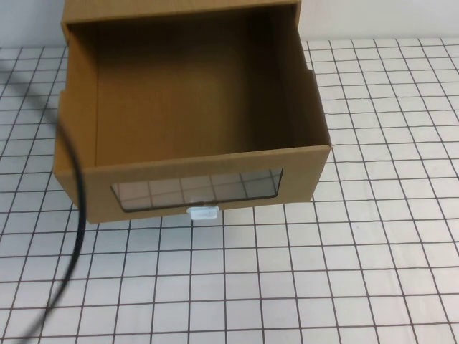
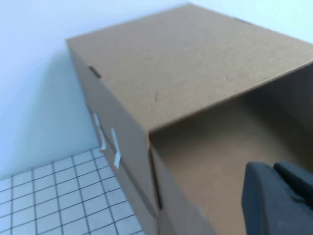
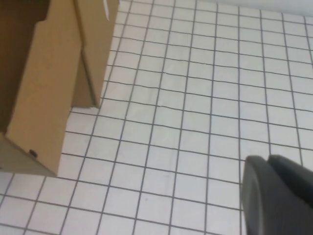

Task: Open the shoe box
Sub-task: 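Pull the top drawer of the cardboard box fully open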

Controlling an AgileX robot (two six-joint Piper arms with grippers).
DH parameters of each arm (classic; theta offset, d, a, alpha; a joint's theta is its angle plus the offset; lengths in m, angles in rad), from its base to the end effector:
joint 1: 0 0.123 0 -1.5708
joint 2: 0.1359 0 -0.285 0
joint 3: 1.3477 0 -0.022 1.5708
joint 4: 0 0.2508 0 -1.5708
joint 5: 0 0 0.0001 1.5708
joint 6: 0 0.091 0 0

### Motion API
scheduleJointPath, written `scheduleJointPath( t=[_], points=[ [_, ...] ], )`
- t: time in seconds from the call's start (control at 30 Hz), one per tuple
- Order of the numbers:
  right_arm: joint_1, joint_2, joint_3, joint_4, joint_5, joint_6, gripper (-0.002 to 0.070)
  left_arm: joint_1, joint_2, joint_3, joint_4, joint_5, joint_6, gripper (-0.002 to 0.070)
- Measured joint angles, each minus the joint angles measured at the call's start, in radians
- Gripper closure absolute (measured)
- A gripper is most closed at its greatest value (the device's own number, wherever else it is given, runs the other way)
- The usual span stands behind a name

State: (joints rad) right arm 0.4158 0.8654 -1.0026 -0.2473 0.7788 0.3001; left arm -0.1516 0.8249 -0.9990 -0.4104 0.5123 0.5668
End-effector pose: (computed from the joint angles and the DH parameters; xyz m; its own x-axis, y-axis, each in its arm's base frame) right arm 0.1553 0.0514 0.3942 -0.4981 -0.0886 -0.8626 -0.2037 0.9789 0.0171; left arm 0.1560 -0.0419 0.4235 -0.1380 0.2224 -0.9652 0.3727 0.9145 0.1574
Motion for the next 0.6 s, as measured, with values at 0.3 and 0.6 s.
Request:
scheduleJointPath(
  t=[0.3,0.6],
  points=[
    [0.0,-0.364,0.378,0.054,-0.206,-0.004,0.0689,0.0,-0.532,0.521,-0.041,-0.165,0.042,0.0677],
    [0.0,-0.673,0.634,0.13,-0.277,-0.004,0.0689,0.0,-0.834,0.821,-0.138,-0.154,0.042,0.0677]
  ],
)
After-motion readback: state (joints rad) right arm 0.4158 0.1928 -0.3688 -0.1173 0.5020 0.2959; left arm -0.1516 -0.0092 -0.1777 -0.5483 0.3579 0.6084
